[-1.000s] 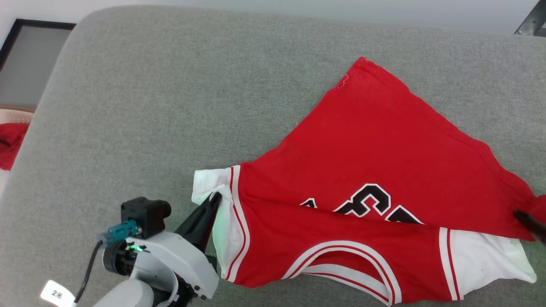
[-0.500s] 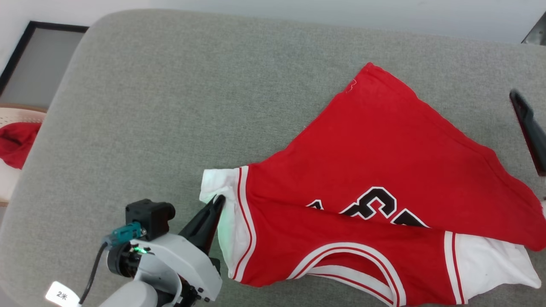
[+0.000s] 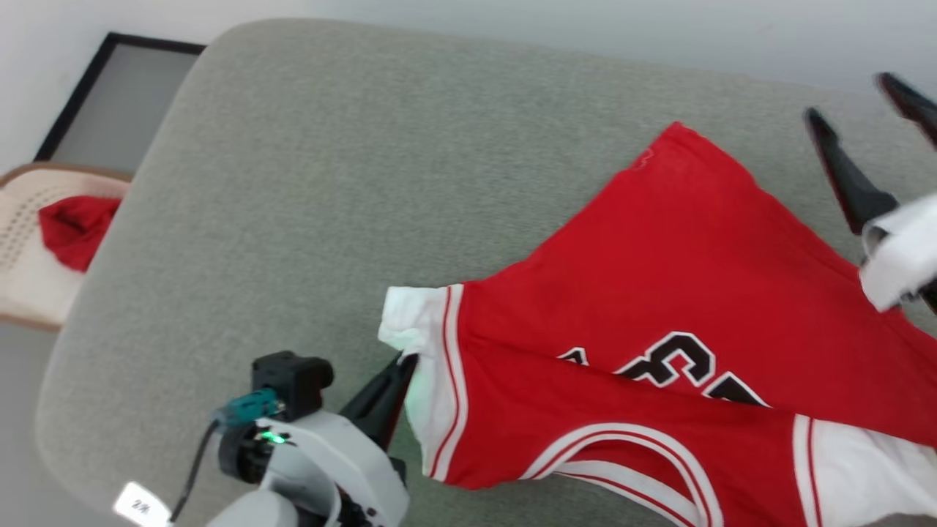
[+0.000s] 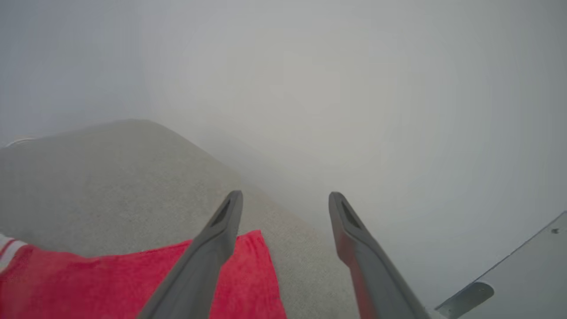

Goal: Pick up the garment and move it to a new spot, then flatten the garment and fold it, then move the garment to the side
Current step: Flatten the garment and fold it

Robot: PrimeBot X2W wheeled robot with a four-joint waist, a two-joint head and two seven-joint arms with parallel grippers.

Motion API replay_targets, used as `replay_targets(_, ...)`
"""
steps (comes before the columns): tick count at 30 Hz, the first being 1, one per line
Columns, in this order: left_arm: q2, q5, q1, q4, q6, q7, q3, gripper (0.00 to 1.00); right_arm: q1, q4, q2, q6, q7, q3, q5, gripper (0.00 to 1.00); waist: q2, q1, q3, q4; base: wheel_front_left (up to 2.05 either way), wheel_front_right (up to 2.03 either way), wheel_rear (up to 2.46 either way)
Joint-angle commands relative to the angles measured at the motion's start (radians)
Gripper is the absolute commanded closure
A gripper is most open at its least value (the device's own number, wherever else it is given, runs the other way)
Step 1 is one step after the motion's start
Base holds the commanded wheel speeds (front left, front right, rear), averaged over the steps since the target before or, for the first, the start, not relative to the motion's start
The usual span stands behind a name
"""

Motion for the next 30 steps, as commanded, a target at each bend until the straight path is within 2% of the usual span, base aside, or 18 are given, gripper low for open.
replay_targets(1, -0.017, 0.005, -0.015, 0.011, -0.013, 0.001, -0.011, 1.00, -0.070, 0.064, -0.006, 0.000, 0.063, 0.042, 0.056, 0.00, 0.0000, 0.0000, 0.011, 0.044, 0.00, 0.00, 0.00)
replay_targets(3, -0.027, 0.005, -0.022, 0.016, -0.020, 0.004, -0.019, 1.00, -0.107, 0.093, -0.021, 0.000, 0.099, 0.080, 0.081, 0.00, 0.0000, 0.0000, 0.018, 0.059, 0.00, 0.00, 0.00)
replay_targets(8, -0.077, 0.016, -0.055, 0.052, -0.054, -0.003, -0.052, 1.00, -0.280, 0.274, -0.062, 0.000, 0.336, 0.224, 0.218, 0.00, 0.0000, 0.0000, 0.051, 0.126, 0.00, 0.00, 0.00)
replay_targets(13, -0.137, 0.023, -0.095, 0.093, -0.094, -0.015, -0.084, 1.00, -0.425, 0.452, -0.082, 0.000, 0.536, 0.312, 0.296, 0.00, 0.0000, 0.0000, 0.098, 0.197, 0.00, 0.00, 0.00)
replay_targets(19, -0.197, 0.021, -0.135, 0.159, -0.141, -0.043, -0.104, 1.00, -0.536, 0.623, -0.052, 0.000, 0.681, 0.388, 0.327, 0.00, 0.0000, 0.0000, 0.144, 0.254, 0.00, 0.00, 0.00)
replay_targets(26, -0.227, 0.013, -0.151, 0.213, -0.165, -0.078, -0.100, 1.00, -0.577, 0.783, 0.002, 0.000, 0.786, 0.443, 0.347, 0.00, 0.0000, 0.0000, 0.176, 0.262, 0.00, 0.00, 0.00)
replay_targets(27, -0.230, 0.013, -0.154, 0.217, -0.168, -0.080, -0.099, 1.00, -0.574, 0.800, 0.007, 0.000, 0.795, 0.451, 0.348, 0.19, 0.0000, 0.0000, 0.179, 0.262, 0.00, 0.00, 0.00)
replay_targets(28, -0.232, 0.012, -0.156, 0.221, -0.170, -0.083, -0.099, 1.00, -0.576, 0.817, 0.009, 0.000, 0.805, 0.457, 0.352, 0.87, 0.0000, 0.0000, 0.181, 0.263, 0.00, 0.00, 0.00)
replay_targets(29, -0.234, 0.010, -0.158, 0.226, -0.172, -0.086, -0.098, 1.00, -0.576, 0.825, 0.010, 0.000, 0.810, 0.466, 0.352, 1.00, 0.0000, 0.0000, 0.183, 0.263, 0.00, 0.00, 0.00)
replay_targets(30, -0.233, 0.008, -0.160, 0.232, -0.175, -0.089, -0.097, 1.00, -0.581, 0.831, 0.010, 0.000, 0.813, 0.473, 0.354, 1.00, 0.0000, 0.0000, 0.184, 0.263, 0.00, 0.00, 0.00)
